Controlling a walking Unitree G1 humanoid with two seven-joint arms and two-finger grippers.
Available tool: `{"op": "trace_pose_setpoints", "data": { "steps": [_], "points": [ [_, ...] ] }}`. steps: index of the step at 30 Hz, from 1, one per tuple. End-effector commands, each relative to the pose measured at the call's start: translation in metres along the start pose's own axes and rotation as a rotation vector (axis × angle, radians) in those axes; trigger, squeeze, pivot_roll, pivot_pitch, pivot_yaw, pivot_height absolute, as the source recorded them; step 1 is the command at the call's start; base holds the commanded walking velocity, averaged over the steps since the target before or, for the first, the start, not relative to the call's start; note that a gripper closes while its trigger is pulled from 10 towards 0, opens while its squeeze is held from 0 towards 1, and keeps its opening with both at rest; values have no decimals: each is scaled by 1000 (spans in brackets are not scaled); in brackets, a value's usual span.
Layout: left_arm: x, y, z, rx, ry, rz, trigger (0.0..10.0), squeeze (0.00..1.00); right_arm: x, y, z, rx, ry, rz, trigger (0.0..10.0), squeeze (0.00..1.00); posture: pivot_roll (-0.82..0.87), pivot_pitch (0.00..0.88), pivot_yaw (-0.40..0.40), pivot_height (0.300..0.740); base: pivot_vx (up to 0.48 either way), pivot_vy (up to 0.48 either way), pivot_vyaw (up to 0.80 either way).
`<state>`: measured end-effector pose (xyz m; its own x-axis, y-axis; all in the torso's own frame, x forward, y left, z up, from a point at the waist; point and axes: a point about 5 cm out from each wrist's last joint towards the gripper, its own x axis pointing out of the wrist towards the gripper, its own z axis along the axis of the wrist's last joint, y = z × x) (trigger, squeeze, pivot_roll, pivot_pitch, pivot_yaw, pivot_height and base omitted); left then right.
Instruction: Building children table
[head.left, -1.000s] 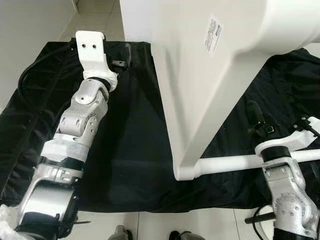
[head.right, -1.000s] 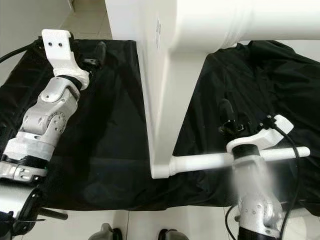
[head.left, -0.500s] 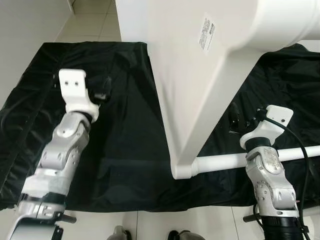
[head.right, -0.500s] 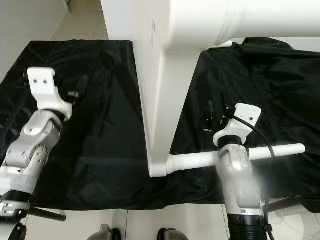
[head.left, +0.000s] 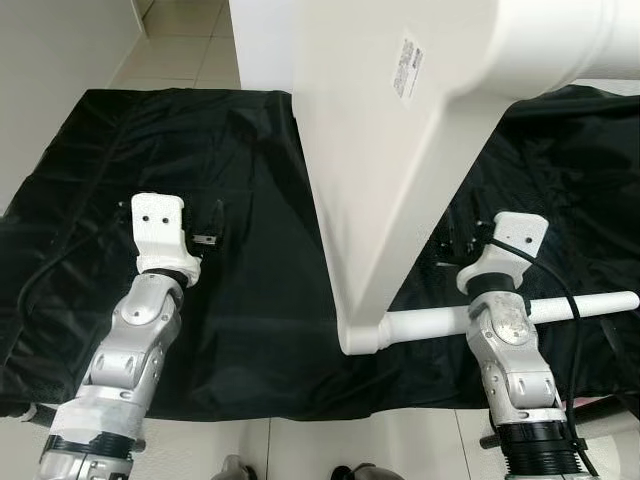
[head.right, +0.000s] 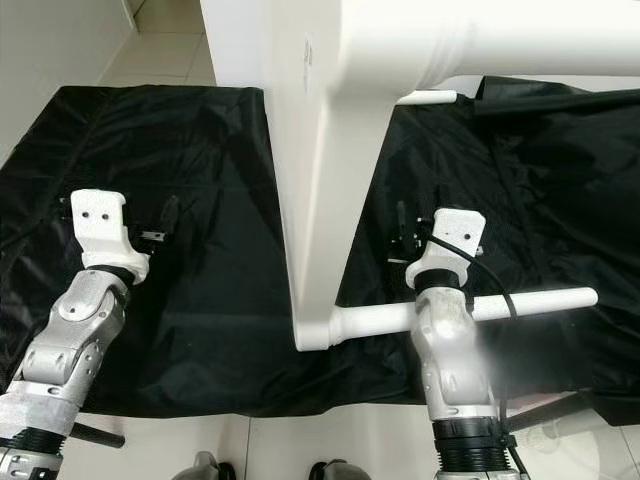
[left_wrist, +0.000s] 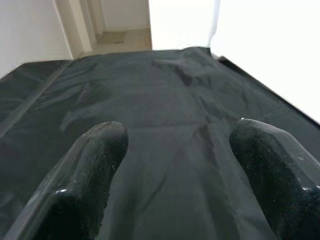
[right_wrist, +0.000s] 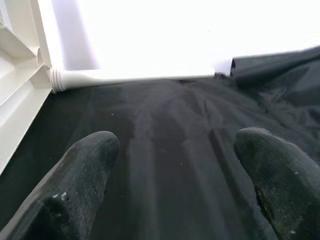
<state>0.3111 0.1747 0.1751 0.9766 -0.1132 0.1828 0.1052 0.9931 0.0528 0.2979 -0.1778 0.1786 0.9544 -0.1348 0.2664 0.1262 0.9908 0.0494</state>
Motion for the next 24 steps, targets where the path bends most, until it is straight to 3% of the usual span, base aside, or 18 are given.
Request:
{"op": "trace_pose_setpoints", "data": {
  "steps": [1, 7, 15, 17, 24],
  "points": [
    [-3, -1, -3, -9, -1, 21, 10000, 0, -2, 3, -7, 25, 25, 11, 10000, 0, -8, 68, -30, 740, 0, 0, 0],
    [-7, -10, -8, -43, 1, 15, 10000, 0, 0, 17, -11, 11, 29, 49, 10000, 0, -18, 22, -23, 740, 0, 0, 0],
    [-6, -16, -12, -20, 20, 4, 10000, 0, -2, 23, -13, -15, 20, 93, 10000, 0, -34, 40, 7, 740, 0, 0, 0],
    [-6, -15, -16, -21, 64, -1, 10000, 0, -1, 27, -13, -54, 7, 128, 10000, 0, -43, 50, 22, 740, 0, 0, 0],
    [-5, -20, -11, -13, 47, -27, 10000, 0, 4, 23, -14, -83, 7, 126, 10000, 0, -33, 66, 9, 740, 0, 0, 0]
  ]
}}
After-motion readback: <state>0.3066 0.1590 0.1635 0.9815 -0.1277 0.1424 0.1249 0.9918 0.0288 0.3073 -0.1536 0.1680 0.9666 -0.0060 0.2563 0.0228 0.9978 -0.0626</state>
